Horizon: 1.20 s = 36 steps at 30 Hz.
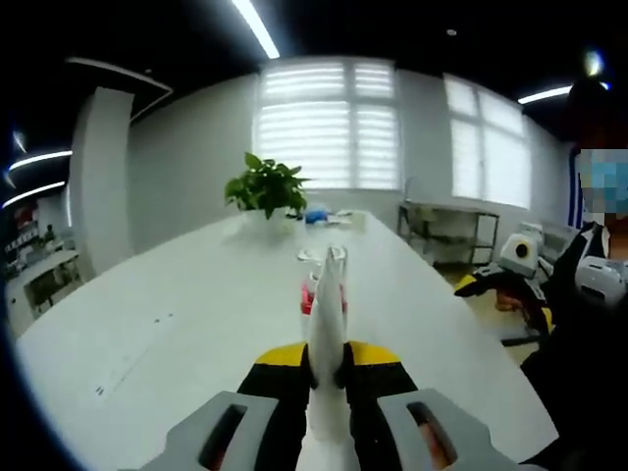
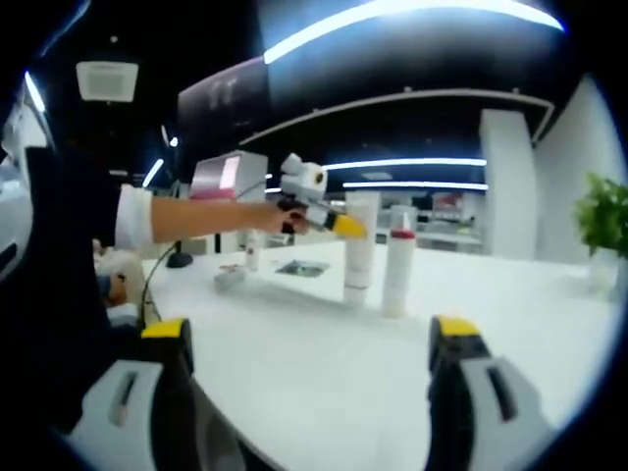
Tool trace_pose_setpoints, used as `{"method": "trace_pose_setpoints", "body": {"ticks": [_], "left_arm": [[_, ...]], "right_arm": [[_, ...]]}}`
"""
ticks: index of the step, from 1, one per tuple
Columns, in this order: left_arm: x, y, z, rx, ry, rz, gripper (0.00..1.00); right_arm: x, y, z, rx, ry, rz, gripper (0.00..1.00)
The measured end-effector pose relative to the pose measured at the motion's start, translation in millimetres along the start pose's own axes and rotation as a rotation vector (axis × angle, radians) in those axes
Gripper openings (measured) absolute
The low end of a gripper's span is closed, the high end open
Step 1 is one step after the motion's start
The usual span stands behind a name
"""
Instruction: Arrange the skincare products in the storage area until every visible bottle or jar stands upright without overlapping.
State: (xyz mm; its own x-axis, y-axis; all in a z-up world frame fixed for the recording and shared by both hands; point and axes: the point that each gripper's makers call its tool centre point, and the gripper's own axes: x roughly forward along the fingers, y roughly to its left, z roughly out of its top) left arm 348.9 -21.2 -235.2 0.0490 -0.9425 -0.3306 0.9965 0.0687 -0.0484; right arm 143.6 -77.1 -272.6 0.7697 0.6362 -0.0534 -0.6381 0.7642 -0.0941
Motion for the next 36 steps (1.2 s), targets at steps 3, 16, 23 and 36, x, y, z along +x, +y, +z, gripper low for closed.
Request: {"method": "trace_pose_setpoints", "body": {"ticks": [3,16,23,36], "left_arm": [[2.2,0.1,0.8,-0.009,0.005,0.007,0.12],[5.5,1.4,4.1,0.011,-0.008,0.027,0.15],[4.3,3.1,7.4,0.015,-0.022,0.043,0.15],[3.1,5.1,6.4,0.002,-0.018,0.063,0.15]], "right_arm": [[0.5,-0.6,-0.5,0.003,0.0,0.001,1.0],[-1.4,-4.9,-3.5,0.015,-0.003,-0.003,1.0],[-2.3,-7.0,-3.6,0.02,-0.006,-0.011,1.0],[-2.6,-6.4,-6.5,0.017,0.003,-0.009,1.0]]}}
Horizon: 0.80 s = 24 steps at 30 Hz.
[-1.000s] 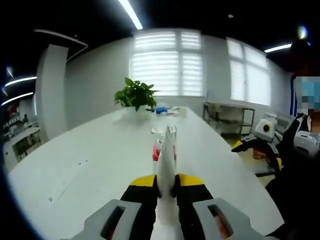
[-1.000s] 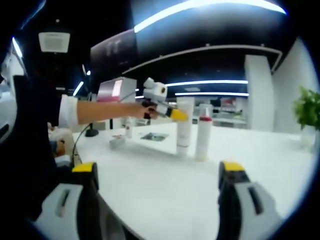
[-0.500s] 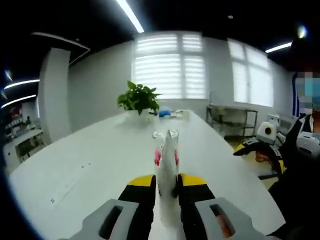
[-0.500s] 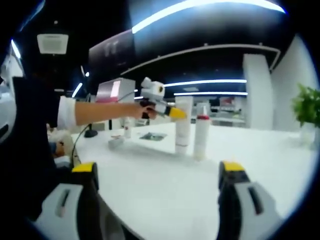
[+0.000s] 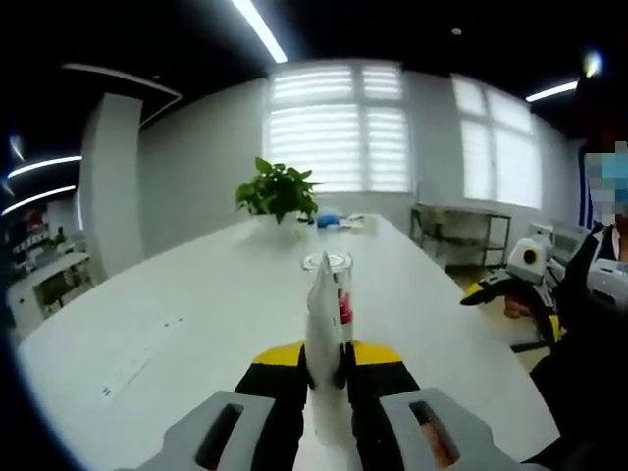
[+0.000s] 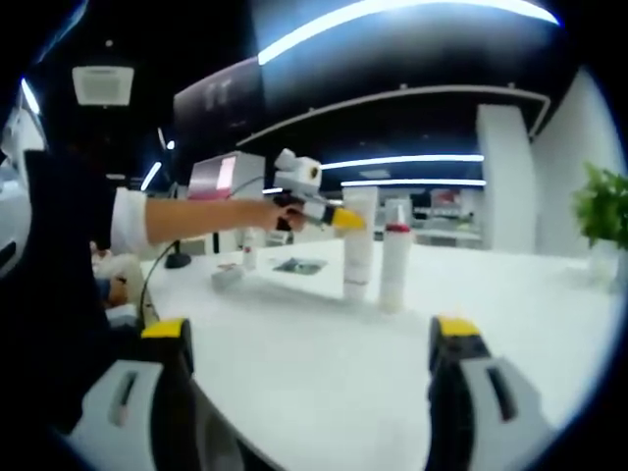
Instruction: Arrange the skincare products in the storage area until every visible bottle or jar stands upright without overlapping.
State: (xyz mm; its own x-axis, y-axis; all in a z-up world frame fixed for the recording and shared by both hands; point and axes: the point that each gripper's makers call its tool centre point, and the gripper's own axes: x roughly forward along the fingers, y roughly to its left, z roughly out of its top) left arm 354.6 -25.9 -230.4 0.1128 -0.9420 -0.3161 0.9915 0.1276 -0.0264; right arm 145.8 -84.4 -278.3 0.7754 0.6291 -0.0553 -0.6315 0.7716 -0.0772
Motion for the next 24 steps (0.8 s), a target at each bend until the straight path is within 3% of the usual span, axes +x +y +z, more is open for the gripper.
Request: {"method": "trace_pose_setpoints", "body": {"ticks": [13,24], "left_arm": [[-6.1,6.0,0.3,0.005,-0.01,0.011,0.2],[-19.9,-1.0,1.9,0.012,-0.03,0.021,0.23]], "right_arm": [[2.0,0.6,-4.2,0.007,0.016,0.005,1.0],[3.1,1.1,-4.1,0.01,0.018,0.006,1.0]]}}
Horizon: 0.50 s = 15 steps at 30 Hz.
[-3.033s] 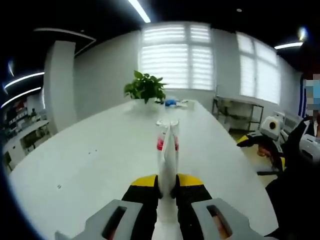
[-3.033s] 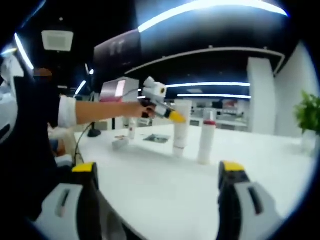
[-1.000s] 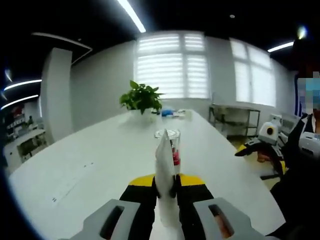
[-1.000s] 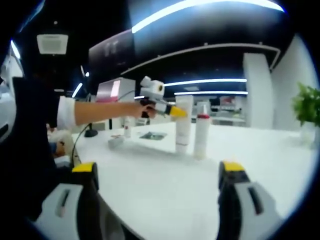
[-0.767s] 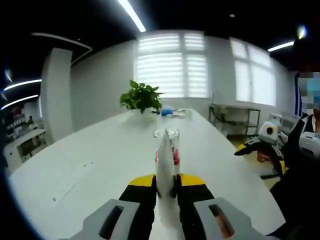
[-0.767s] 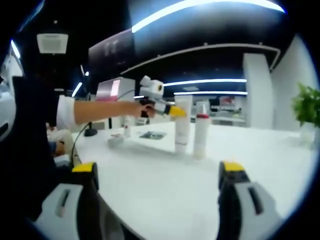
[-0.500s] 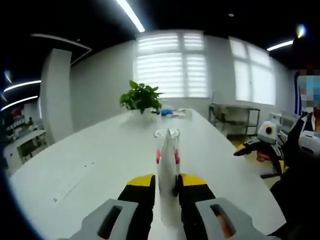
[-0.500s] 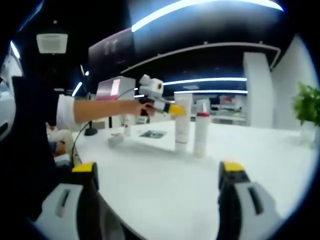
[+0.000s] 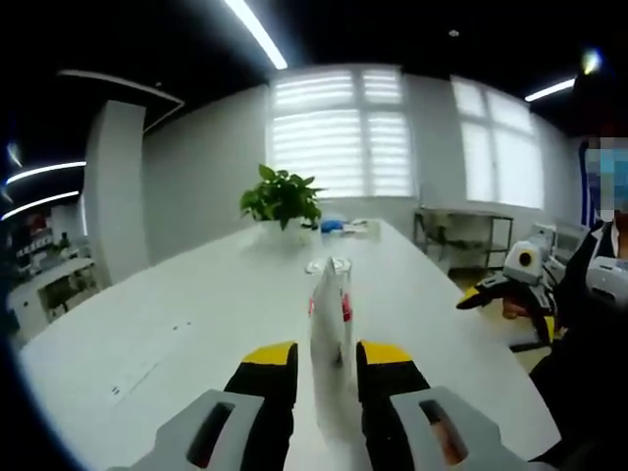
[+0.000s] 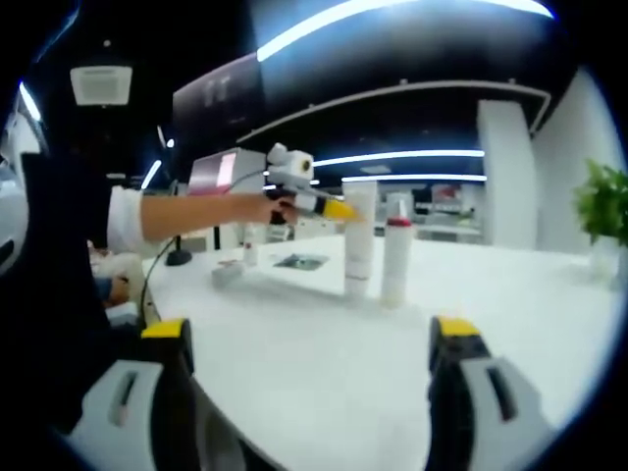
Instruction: Arrange the skincare products in the storage area until every visible bottle or jar stands upright without overlapping.
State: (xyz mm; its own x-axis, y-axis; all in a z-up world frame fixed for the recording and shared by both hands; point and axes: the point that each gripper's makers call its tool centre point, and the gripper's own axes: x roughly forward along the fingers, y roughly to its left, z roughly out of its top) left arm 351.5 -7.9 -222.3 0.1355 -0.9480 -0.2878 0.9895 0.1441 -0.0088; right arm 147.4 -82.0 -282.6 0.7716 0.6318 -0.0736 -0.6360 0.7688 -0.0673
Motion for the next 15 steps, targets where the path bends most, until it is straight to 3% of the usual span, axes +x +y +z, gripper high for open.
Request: {"method": "trace_pose_setpoints", "body": {"ticks": [8,11,15], "left_arm": [[-8.9,-2.7,-1.3,0.002,-0.028,0.059,0.37],[-14.1,0.6,-1.1,-0.021,-0.046,0.108,0.39],[-20.5,2.7,-4.7,-0.044,-0.064,0.174,0.51]], "right_arm": [[1.2,0.7,1.1,-0.006,0.003,0.001,1.0],[2.0,0.6,2.8,-0.008,0.002,-0.001,1.0],[3.4,-7.1,3.3,0.019,0.003,-0.025,1.0]]}}
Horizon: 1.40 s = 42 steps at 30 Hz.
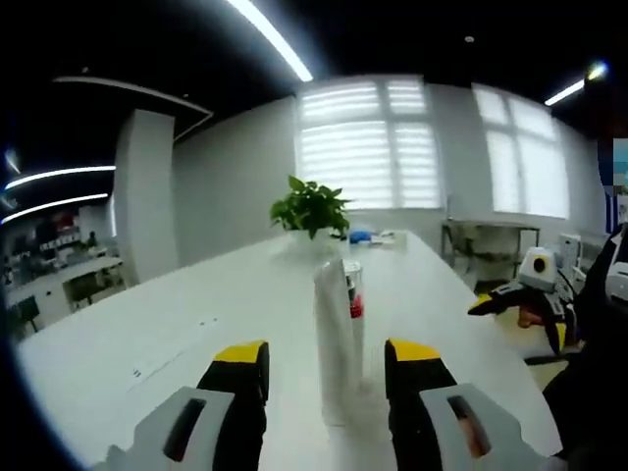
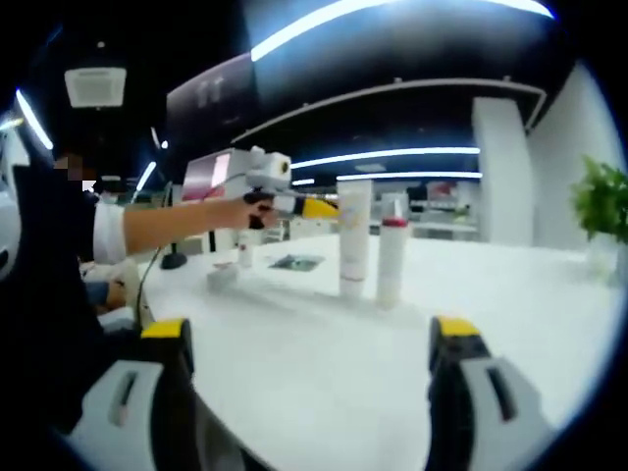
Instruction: Arrange the skincare products in the storage area until every visible bottle or jar stands upright without overlapping.
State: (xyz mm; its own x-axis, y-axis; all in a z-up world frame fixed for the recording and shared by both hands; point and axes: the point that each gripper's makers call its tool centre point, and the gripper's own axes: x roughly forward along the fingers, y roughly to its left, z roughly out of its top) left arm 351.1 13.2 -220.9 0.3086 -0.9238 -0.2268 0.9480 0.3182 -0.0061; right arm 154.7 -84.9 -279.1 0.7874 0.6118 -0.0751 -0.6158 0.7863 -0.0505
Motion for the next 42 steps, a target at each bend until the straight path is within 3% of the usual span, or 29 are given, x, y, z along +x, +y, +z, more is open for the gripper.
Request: {"method": "trace_pose_setpoints", "body": {"ticks": [5,8,17,20,24,31,36,42], "left_arm": [[-11.8,-2.7,1.3,-0.049,-0.062,0.034,0.56],[-19.0,-5.7,-2.2,-0.09,-0.065,0.046,0.55],[-37.3,-16.8,-13.3,-0.077,-0.063,0.134,0.93],[-45.9,-18.6,-16.1,-0.084,-0.077,0.157,0.99],[-58.8,-20.2,-16.8,-0.1,-0.116,0.197,0.99],[-78.1,-40.2,-27.8,-0.118,-0.135,0.185,0.99],[-99.5,-40.8,-41.5,-0.122,-0.136,0.281,0.99],[-121.0,-55.9,-54.6,-0.119,-0.137,0.319,0.99]], "right_arm": [[1.8,-5.4,3.1,0.004,-0.013,-0.02,1.0],[5.1,-2.8,2.6,0.011,0.0,-0.01,0.97],[8.0,-7.0,11.7,0.045,-0.034,-0.038,1.0],[8.7,-5.7,17.3,0.035,-0.054,-0.033,1.0],[11.0,-5.0,20.5,0.014,-0.07,-0.042,1.0],[18.8,-0.5,20.7,0.027,-0.068,-0.026,1.0],[21.6,-0.8,24.6,0.003,-0.059,-0.029,0.98],[26.6,3.0,27.4,-0.02,-0.045,-0.018,0.96]]}}
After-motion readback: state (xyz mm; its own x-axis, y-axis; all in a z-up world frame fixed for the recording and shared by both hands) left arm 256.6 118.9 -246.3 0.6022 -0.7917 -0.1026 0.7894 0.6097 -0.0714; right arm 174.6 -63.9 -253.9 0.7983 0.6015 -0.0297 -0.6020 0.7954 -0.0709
